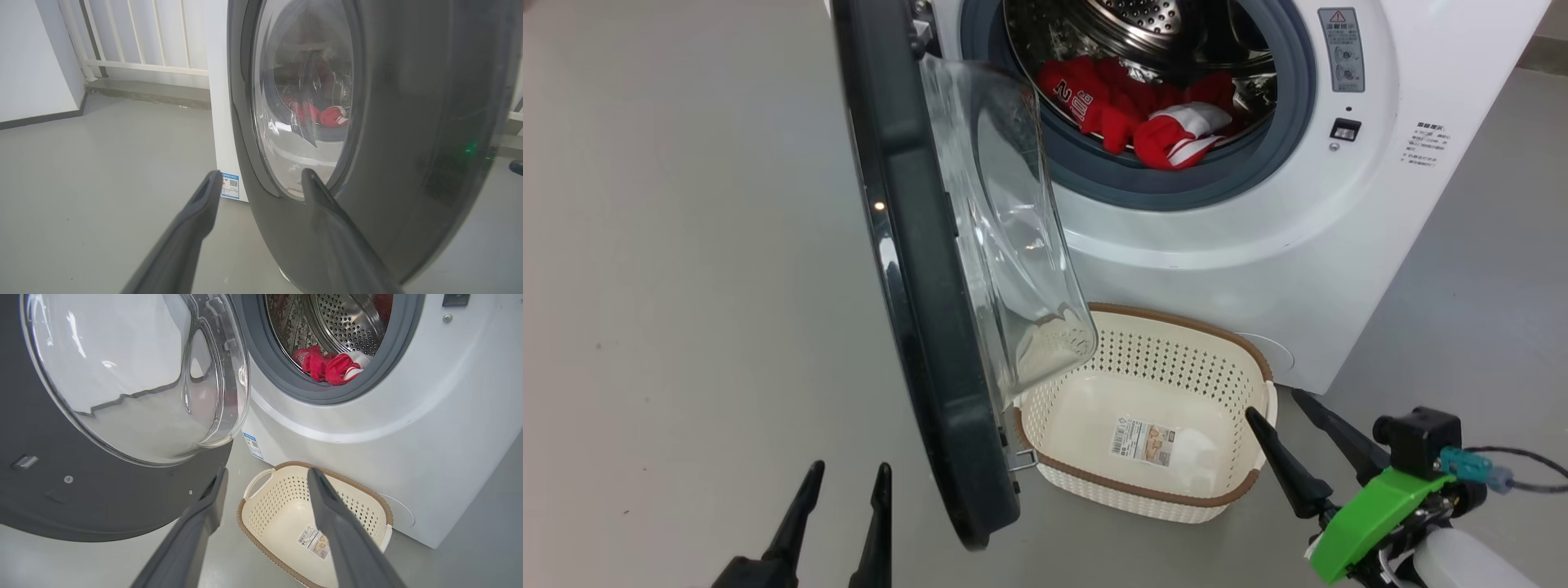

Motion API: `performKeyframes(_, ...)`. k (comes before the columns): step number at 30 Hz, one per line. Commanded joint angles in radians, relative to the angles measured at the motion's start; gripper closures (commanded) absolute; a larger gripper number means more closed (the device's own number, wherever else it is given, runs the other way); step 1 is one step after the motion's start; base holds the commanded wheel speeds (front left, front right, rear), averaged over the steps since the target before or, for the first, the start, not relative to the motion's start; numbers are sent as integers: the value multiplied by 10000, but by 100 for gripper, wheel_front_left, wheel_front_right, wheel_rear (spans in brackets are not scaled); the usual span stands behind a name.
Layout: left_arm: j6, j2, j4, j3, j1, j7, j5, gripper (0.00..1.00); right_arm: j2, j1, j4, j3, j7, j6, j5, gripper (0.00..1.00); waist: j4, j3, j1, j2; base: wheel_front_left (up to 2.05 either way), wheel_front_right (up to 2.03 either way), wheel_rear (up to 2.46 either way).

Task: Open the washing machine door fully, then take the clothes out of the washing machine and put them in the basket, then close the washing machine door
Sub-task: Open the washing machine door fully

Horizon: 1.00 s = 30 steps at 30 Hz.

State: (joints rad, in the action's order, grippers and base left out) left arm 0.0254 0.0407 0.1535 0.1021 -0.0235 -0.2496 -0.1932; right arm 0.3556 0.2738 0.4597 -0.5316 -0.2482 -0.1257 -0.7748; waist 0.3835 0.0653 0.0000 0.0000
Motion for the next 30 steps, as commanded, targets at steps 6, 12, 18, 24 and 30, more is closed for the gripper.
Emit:
performKeyframes(6, -100, 95, -239, -320, 127, -122, -14, 0, -600, -929, -866, 1716, -134, -50, 2084, 0, 18, 30, 0, 0, 0, 0, 0)
performKeyframes(12, -123, 95, -279, -317, 141, -122, -31, 0, -1007, -1335, -1476, 2566, -134, -50, 3117, 0, 27, 72, 0, 0, 0, 0, 0)
performKeyframes(18, -113, 95, -326, -324, 147, -122, -23, 0, -1364, -1660, -1998, 3171, -135, -50, 3693, 0, 48, 64, 0, 0, 0, 0, 0)
performKeyframes(24, -123, 95, -310, -301, 129, -122, -30, 0, -1518, -1921, -1852, 3320, -135, -50, 3993, 0, 85, 49, 0, 0, 0, 0, 0)
performKeyframes(30, -132, 95, -278, -307, 131, -122, -61, 0, -1583, -2011, -1798, 3437, -135, -50, 4121, 0, 97, 40, 0, 0, 0, 0, 0)
